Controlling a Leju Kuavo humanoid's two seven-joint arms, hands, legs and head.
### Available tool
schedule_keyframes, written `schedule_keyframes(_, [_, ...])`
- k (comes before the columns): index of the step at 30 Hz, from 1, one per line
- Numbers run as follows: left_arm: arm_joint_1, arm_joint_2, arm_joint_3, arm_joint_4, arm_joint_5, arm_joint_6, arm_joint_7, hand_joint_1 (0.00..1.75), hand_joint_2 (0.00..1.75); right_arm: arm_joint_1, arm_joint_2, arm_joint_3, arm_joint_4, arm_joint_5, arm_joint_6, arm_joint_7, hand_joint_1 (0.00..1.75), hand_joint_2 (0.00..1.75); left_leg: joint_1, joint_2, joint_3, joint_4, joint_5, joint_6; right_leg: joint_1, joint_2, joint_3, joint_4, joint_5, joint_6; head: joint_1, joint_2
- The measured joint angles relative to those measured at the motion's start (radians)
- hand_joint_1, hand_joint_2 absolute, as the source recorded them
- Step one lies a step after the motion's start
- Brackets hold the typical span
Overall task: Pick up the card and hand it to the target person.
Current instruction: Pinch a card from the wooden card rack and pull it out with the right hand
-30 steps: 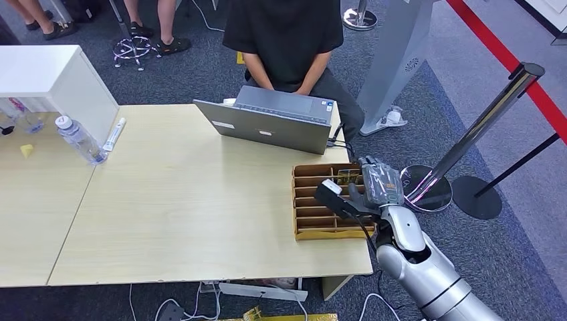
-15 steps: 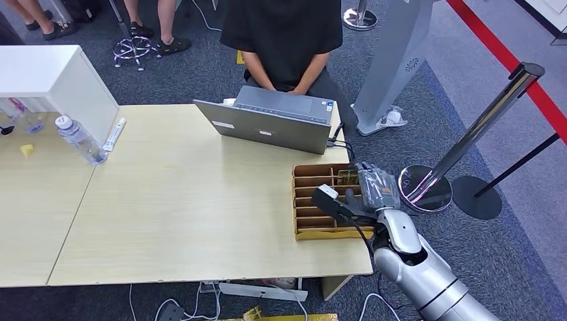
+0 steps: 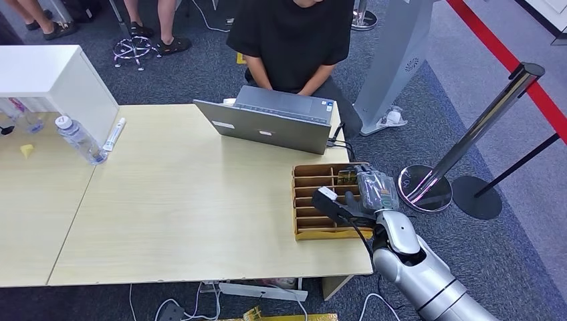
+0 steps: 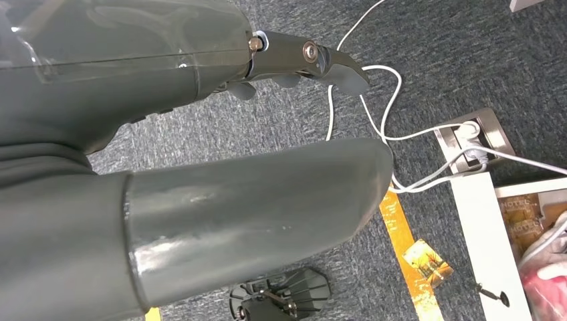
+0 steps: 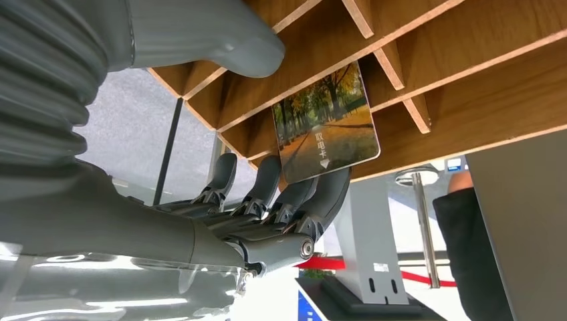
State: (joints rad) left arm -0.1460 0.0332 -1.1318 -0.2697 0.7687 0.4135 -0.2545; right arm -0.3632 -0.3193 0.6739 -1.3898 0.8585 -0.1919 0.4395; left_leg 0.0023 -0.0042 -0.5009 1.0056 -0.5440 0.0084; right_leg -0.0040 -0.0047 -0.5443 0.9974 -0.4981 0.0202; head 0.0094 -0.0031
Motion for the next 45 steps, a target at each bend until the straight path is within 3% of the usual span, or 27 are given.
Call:
schedule_keyframes(13, [0.0,0.0,0.0,0.0,-0.006,0.002,-0.001,0.0,0.0,-0.01,0.001,0.004,0.003,-0.009,0.005,0.0,0.84,1.75,0.0,0.0,0.0,0.0,0.0,0.0,0.0,0.0,0.0,0.0,0.0,0.0,0.0,0.0])
schedule_keyframes(19, [0.0,0.0,0.0,0.0,-0.007,0.001,-0.001,0.0,0.0,-0.013,0.001,0.004,0.003,-0.009,0.003,0.001,1.33,1.75,0.0,0.0,0.0,0.0,0.0,0.0,0.0,0.0,0.0,0.0,0.0,0.0,0.0,0.0])
schedule_keyframes(45, [0.0,0.0,0.0,0.0,-0.013,0.0,-0.004,0.0,0.0,-0.019,0.001,0.004,0.003,0.001,-0.008,0.005,1.38,1.75,0.0,0.0,0.0,0.0,0.0,0.0,0.0,0.0,0.0,0.0,0.0,0.0,0.0,0.0])
